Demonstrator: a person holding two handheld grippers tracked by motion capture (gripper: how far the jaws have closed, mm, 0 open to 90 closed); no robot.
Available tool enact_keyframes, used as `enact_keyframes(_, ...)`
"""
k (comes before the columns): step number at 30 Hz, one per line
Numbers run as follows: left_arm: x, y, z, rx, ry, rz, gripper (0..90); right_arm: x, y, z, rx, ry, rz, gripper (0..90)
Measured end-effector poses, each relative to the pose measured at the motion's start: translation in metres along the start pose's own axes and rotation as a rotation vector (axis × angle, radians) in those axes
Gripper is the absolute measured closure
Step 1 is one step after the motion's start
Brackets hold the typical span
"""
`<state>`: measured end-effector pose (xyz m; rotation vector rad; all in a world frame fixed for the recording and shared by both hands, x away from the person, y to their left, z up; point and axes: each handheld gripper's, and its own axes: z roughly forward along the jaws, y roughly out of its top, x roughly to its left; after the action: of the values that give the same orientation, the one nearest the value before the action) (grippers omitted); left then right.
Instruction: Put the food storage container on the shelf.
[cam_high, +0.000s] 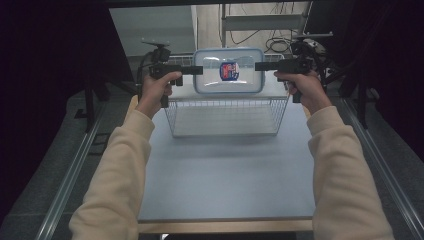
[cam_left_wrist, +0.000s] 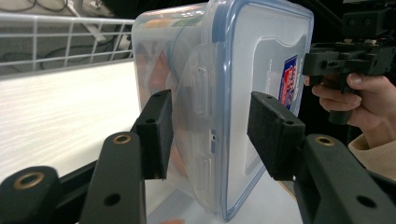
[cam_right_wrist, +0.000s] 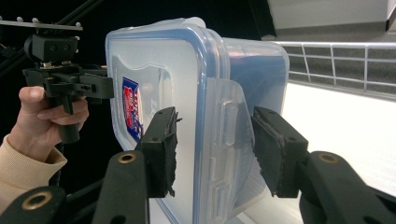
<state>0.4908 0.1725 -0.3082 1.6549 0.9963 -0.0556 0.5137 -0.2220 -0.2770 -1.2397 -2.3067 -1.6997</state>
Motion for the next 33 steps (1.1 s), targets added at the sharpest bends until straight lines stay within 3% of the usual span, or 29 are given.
enact_keyframes(5, 0.006, 0.0, 0.004, 0.009, 0.013, -0.016, 51.1, -0.008, 0.001, 0.009, 0.036, -0.013, 0.028, 50.1)
enact_keyframes(12, 0.011, 0.002, 0.008, -0.007, 0.02, -0.052, 50.7, -0.015, 0.004, 0.016, 0.031, -0.021, 0.072, 48.7)
enact_keyframes(20, 0.025, 0.005, 0.016, -0.035, 0.001, -0.153, 49.2, -0.026, 0.013, 0.026, 0.042, -0.047, 0.177, 47.5)
enact_keyframes(25, 0.031, 0.006, 0.021, -0.042, 0.026, -0.17, 46.3, -0.032, 0.014, 0.032, 0.034, -0.075, 0.239, 46.2)
enact_keyframes(29, 0.034, 0.006, 0.028, -0.041, 0.039, -0.175, 47.7, -0.032, 0.014, 0.035, 0.043, -0.172, 0.252, 50.3)
enact_keyframes(33, 0.033, 0.005, 0.028, -0.049, 0.043, -0.186, 46.9, -0.03, 0.012, 0.036, 0.021, -0.199, 0.247, 49.2)
